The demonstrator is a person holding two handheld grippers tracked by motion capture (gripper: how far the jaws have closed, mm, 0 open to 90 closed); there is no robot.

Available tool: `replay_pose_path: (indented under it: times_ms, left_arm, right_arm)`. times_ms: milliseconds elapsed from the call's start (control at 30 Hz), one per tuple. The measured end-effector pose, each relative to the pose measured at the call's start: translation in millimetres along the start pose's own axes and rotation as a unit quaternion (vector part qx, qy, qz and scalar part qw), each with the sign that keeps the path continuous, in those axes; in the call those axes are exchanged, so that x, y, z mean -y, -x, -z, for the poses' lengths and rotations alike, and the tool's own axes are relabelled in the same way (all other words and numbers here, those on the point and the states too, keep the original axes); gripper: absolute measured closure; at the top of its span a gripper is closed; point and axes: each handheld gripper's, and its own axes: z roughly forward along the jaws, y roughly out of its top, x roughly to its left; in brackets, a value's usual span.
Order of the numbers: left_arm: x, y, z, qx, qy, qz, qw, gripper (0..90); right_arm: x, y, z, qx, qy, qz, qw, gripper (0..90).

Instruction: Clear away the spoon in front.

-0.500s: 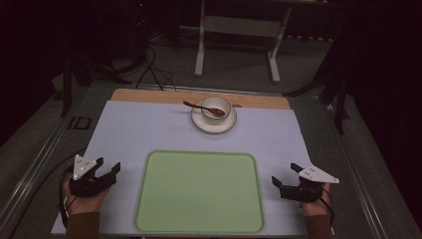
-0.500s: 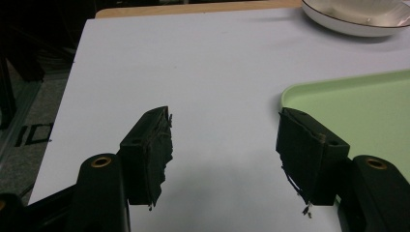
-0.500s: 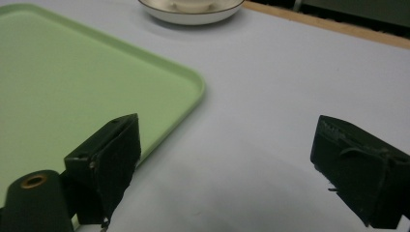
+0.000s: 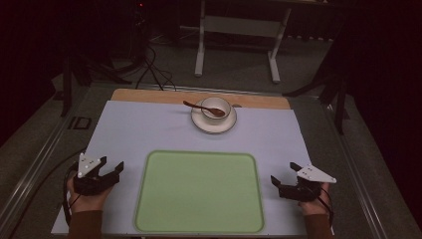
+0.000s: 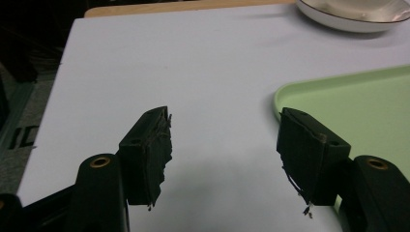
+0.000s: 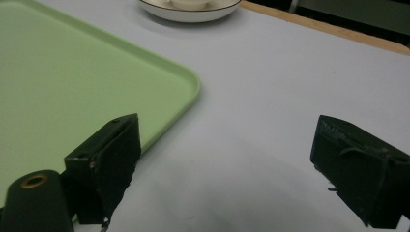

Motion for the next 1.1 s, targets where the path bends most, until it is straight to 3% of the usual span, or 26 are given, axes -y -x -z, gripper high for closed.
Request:
replay_pose_path:
  times_ms: [400, 633, 1100]
  left_arm:
    - [-22.6, 17.8, -6.9, 0.029, 0.01, -0.018, 0.9994, 35.7]
    - [-48.6, 29.9, -17.4, 0.047, 0.027, -0.031, 0.998, 35.2]
    - [-91.4, 54.5, -45.6, 0.06, 0.039, -0.058, 0.9957, 34.2]
  right_arm:
    - [-1.8, 0.1, 2.0, 0.01, 0.005, 0.0, 0.9999, 10.6]
    - [-1.9, -0.3, 1.7, 0.011, 0.004, 0.004, 0.9999, 10.6]
    - [-2.1, 0.5, 1.9, 0.012, 0.006, 0.001, 0.9999, 10.6]
